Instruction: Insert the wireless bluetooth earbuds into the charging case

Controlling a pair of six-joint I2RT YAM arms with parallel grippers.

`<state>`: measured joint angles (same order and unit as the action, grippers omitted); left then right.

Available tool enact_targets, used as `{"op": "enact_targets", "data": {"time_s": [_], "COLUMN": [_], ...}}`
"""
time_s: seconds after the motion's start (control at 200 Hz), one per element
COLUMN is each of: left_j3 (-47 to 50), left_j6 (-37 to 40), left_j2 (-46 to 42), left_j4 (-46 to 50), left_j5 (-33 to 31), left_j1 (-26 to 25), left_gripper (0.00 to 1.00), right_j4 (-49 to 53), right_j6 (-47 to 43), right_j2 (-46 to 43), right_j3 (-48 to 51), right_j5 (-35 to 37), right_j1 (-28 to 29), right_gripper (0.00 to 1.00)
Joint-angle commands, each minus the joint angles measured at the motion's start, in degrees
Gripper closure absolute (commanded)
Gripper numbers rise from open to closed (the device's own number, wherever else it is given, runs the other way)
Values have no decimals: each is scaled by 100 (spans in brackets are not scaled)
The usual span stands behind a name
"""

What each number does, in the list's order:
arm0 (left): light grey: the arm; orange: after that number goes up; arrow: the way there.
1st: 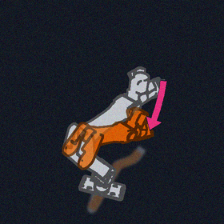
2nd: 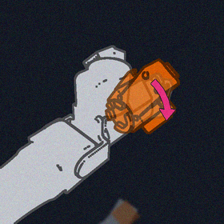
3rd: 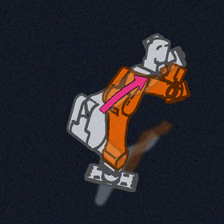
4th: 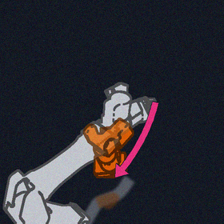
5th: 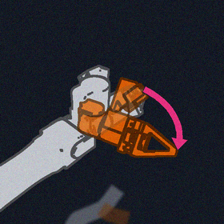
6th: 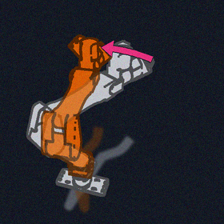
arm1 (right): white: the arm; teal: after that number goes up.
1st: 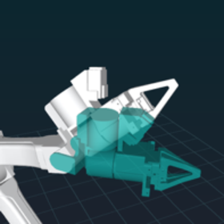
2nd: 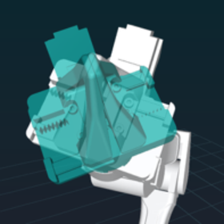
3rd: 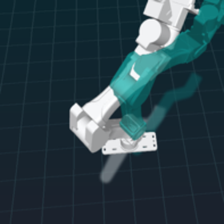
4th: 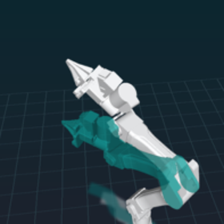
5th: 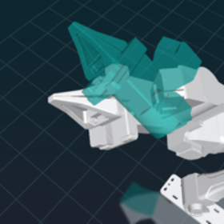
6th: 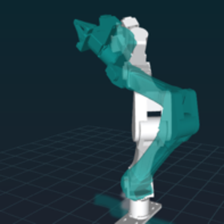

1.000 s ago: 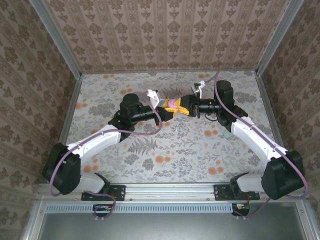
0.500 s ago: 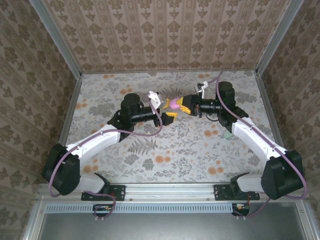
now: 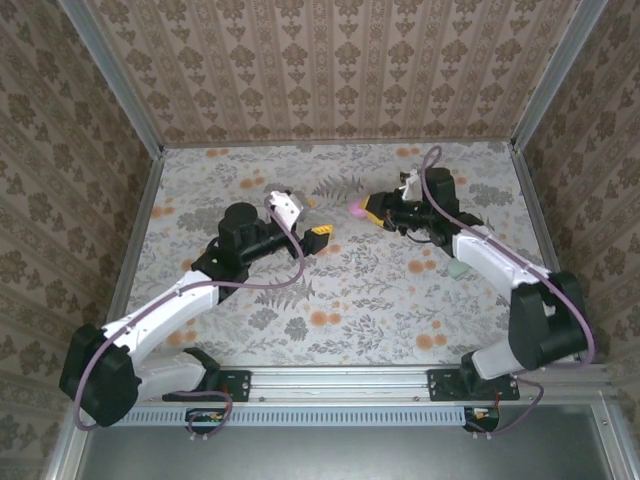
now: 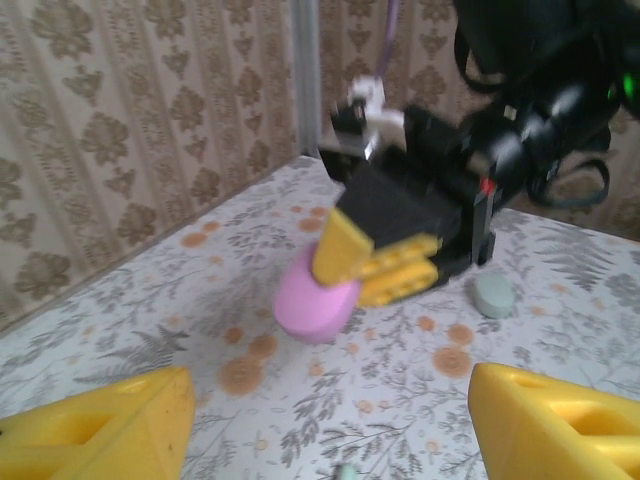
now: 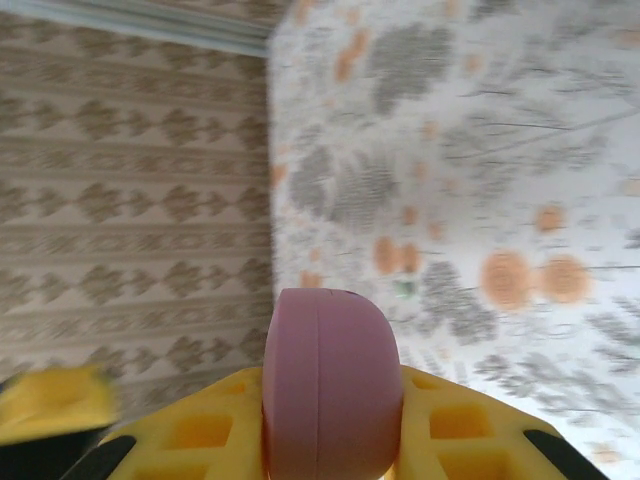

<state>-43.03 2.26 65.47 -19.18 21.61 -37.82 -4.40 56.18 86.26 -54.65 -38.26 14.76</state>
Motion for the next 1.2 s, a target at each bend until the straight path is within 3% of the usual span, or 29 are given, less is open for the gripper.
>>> {"op": "enact_targets", "data": {"time_s": [0.0,0.13,0.525,0.905,1.19], "left_j3": [66,121,-9,-17,-35], "left_j6": [117,77,18,28,80], "left_j2": [-233,-357,-351,-347,-360], "left_j4": [19,46,231,266,285], "left_j5": [-613,-803,-886,-869,-868], "left_j1": [39,47,12,12,12], "left_gripper": [27,26,26,26,26], "right_j4": [240,265,98,-609,-536], "right_j6": [-434,-604,-562,-300,-331], "right_j2": [487,1123,2770,3189,3154], "right_j3": [-204,-419,-1312,-1104,-969], "right_j5": [461,713,589,653,741], "right_j1": [-9,-9,-16,-26,-44], "right_gripper": [75,75,75,71,62]}}
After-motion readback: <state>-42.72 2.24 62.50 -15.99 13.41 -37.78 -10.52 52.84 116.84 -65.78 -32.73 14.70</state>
